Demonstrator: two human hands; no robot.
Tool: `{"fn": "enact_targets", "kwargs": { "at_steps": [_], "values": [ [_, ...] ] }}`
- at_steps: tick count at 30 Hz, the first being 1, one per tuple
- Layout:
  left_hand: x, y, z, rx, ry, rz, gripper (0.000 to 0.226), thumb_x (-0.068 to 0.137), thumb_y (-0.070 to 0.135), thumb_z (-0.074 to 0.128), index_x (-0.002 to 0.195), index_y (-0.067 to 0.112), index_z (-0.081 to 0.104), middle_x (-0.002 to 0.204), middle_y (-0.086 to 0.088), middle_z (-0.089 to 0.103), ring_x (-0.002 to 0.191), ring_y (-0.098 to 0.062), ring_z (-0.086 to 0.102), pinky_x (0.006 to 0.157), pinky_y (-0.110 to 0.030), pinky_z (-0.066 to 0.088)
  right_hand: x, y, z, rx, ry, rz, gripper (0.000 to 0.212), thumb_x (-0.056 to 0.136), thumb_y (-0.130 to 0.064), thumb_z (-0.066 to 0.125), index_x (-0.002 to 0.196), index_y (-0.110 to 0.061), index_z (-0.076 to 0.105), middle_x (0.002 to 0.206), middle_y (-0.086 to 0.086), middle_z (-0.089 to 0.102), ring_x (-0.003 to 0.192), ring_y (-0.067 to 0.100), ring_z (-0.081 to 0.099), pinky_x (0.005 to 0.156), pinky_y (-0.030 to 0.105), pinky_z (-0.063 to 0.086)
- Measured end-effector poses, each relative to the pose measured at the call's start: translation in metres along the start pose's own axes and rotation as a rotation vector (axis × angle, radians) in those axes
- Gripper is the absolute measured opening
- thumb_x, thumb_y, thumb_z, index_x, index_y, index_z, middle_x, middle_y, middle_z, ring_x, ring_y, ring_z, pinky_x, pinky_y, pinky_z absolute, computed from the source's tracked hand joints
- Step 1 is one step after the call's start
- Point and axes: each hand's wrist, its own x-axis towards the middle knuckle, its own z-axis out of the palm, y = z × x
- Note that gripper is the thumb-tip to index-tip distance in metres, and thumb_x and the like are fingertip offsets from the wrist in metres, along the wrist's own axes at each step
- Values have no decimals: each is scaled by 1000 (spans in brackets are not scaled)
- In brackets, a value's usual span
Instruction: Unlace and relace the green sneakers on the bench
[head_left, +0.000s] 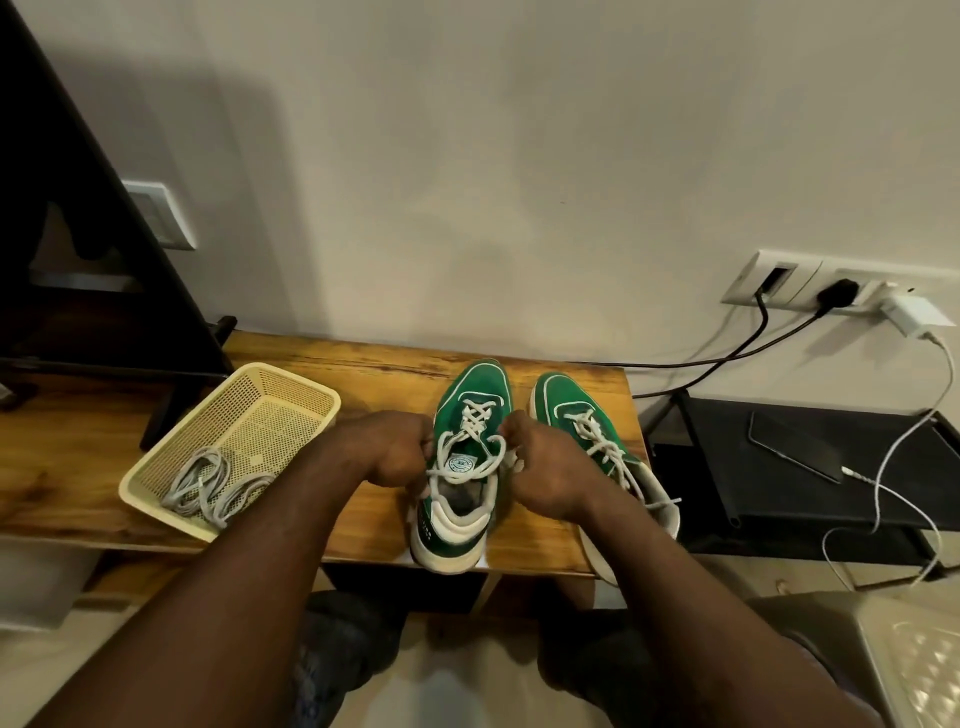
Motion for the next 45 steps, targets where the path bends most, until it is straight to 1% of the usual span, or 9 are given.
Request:
{"fn": "enact_targets", "kwargs": {
  "at_steps": [4, 10, 17, 19, 23, 29, 34, 40, 45],
  "values": [
    [2, -3, 5, 39, 74, 20, 16, 86, 28, 83, 86, 28, 67, 101, 4, 74, 97, -19, 67, 83, -34, 54, 2, 0, 9, -54, 138, -54, 40, 87, -17, 74, 124, -22, 59, 105, 0, 72, 93, 22, 68, 84, 45, 61],
    [4, -8, 4, -17, 99, 71, 20, 90, 27, 77, 76, 31, 63, 87, 11, 68, 85, -13, 60, 72, -29, 47, 8, 5, 9, 31, 162, -39, 27, 92, -23, 75, 117, -26, 65, 87, -9, 73, 79, 10, 69, 76, 38, 61],
    [3, -26, -15, -56, 449, -74, 13, 85, 19, 65, 75, 28, 63, 91, 6, 67, 88, -20, 61, 74, -32, 52, 7, 5, -20, 5, 342, 17, 17, 88, -17, 67, 96, -30, 73, 74, -10, 68, 69, 13, 64, 60, 28, 47],
    [3, -35, -18, 74, 331, -124, 10, 86, 21, 62, 77, 26, 63, 93, 4, 67, 91, -21, 62, 78, -33, 54, 5, 10, -28, -80, 303, 98, 14, 86, -17, 67, 91, -27, 77, 78, -9, 70, 76, 16, 66, 69, 34, 57],
    [0, -40, -9, 180, -85, -201, 14, 90, 18, 70, 100, 13, 79, 87, -1, 74, 77, -20, 76, 72, -34, 64, 1, 16, -20, -428, 111, 253, 23, 88, -21, 68, 109, -26, 76, 103, 1, 72, 96, 22, 66, 76, 34, 55],
    [3, -20, -7, -217, 185, 48, 43, 88, 20, 80, 127, 28, 66, 121, 6, 69, 109, -17, 65, 96, -35, 54, 9, -1, -11, -69, 109, 20, 38, 89, -24, 73, 127, -25, 71, 122, -3, 74, 107, 18, 68, 93, 38, 59],
    [13, -5, 7, -82, 224, 61, 13, 96, 38, 71, 108, 34, 66, 118, 7, 71, 102, -16, 61, 84, -32, 49, 15, -6, 14, -105, 227, 28, 31, 87, -51, 78, 107, -29, 71, 96, -7, 74, 88, 17, 68, 80, 40, 61],
    [16, -2, 7, -201, 279, 84, 51, 100, 27, 69, 147, 28, 50, 139, 1, 63, 120, -21, 61, 85, -29, 42, 17, -11, 17, -83, 275, 42, 21, 88, -43, 81, 100, -28, 72, 92, -5, 75, 85, 17, 70, 78, 39, 61],
    [20, -3, 12, -156, 267, 50, 5, 100, 30, 67, 96, 34, 65, 112, 2, 72, 99, -17, 63, 84, -34, 51, 20, -6, 13, -51, 306, 87, 22, 84, -37, 86, 76, -27, 67, 76, -10, 70, 73, 9, 65, 65, 28, 53]
  ]
}}
